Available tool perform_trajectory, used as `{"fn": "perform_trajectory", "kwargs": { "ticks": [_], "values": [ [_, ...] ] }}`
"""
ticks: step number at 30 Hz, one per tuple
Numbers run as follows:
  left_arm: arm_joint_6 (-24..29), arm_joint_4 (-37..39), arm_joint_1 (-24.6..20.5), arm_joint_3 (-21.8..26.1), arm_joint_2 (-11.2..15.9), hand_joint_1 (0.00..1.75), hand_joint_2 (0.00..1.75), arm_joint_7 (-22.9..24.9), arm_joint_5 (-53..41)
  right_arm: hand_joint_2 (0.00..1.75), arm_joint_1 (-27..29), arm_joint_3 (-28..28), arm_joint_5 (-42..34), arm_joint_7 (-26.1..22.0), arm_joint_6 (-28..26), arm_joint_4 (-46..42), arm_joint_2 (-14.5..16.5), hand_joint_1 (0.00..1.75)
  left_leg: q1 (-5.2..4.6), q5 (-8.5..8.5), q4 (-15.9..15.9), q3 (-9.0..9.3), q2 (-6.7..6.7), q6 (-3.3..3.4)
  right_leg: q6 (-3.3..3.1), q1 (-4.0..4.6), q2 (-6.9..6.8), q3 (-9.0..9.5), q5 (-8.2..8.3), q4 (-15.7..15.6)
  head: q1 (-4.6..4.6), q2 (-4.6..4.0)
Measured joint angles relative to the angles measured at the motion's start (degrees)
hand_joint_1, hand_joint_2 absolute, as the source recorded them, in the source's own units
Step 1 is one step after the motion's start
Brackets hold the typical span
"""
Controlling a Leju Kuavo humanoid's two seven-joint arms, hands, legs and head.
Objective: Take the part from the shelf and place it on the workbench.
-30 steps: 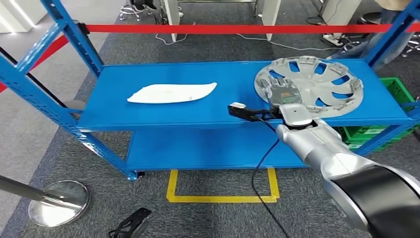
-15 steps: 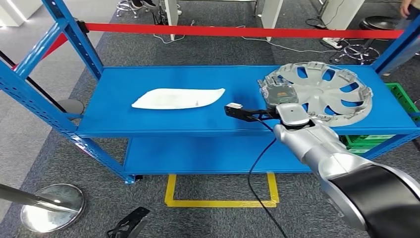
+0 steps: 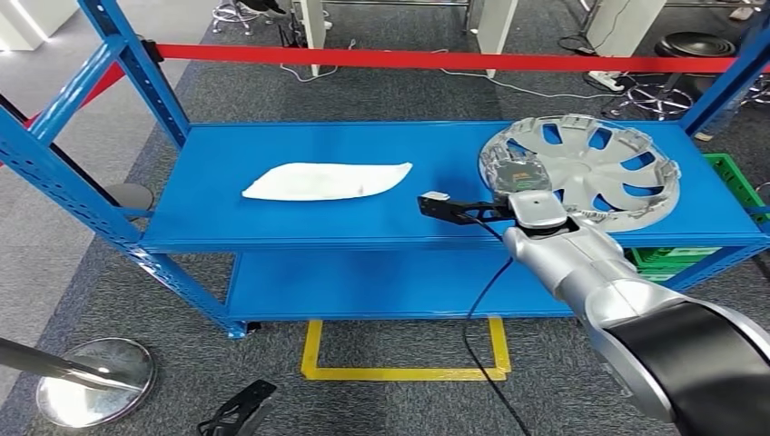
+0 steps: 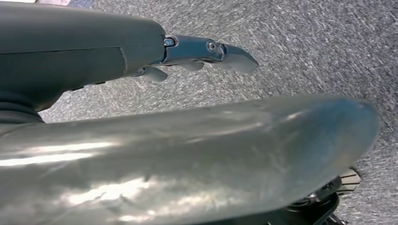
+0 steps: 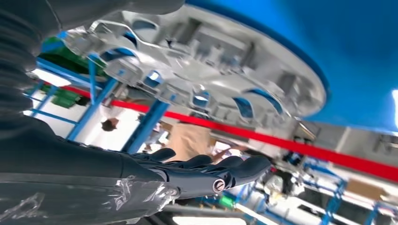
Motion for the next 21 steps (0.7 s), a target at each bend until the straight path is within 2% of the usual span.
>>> {"fn": "perform_trajectory", "kwargs": {
  "ticks": [8,16,21],
  "values": [
    [0.0,0.0,0.0,0.0,-0.1,0.00,0.00,0.0,-0.1,1.75,0.0,-2.1,-0.2,4.6,5.6,0.7,-2.5,0.00,0.08,0.07,0.0,0.04,0.00,-0.11,-0.02,0.06,-0.01,0.00,0.00,0.1,0.02,0.00],
    [-0.1,0.0,0.1,0.0,-0.1,0.00,0.00,0.4,-0.1,1.75,0.8,-4.0,-0.8,7.3,6.3,1.4,-6.3,0.00,0.05,0.06,0.0,0.03,0.00,-0.10,-0.02,0.05,-0.01,0.01,0.00,0.1,0.02,-0.01],
    [-0.2,0.0,0.1,0.0,-0.1,0.00,0.00,0.4,-0.2,1.75,0.8,-5.0,-0.9,7.5,6.6,1.6,-7.4,0.00,0.06,0.07,0.0,0.04,0.01,-0.10,-0.02,0.06,0.00,-0.01,0.00,0.1,0.02,-0.01]
  ]
}}
